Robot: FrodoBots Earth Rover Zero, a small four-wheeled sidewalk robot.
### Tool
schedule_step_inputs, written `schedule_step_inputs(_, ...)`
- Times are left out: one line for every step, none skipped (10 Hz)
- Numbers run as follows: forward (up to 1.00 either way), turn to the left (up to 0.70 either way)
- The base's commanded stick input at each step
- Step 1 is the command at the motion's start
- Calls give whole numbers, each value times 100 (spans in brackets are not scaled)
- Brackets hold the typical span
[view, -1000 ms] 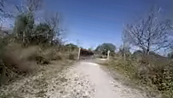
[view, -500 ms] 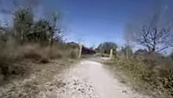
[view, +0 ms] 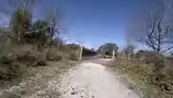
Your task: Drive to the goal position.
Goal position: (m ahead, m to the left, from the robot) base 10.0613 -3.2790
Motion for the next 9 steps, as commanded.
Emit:
schedule_step_inputs(70, 3)
schedule_step_inputs(70, 3)
schedule_step_inputs(70, 3)
schedule_step_inputs(70, 3)
schedule_step_inputs(70, 3)
schedule_step_inputs(70, 3)
schedule_step_inputs(70, 0)
schedule_step_inputs(70, 0)
schedule_step_inputs(70, 0)
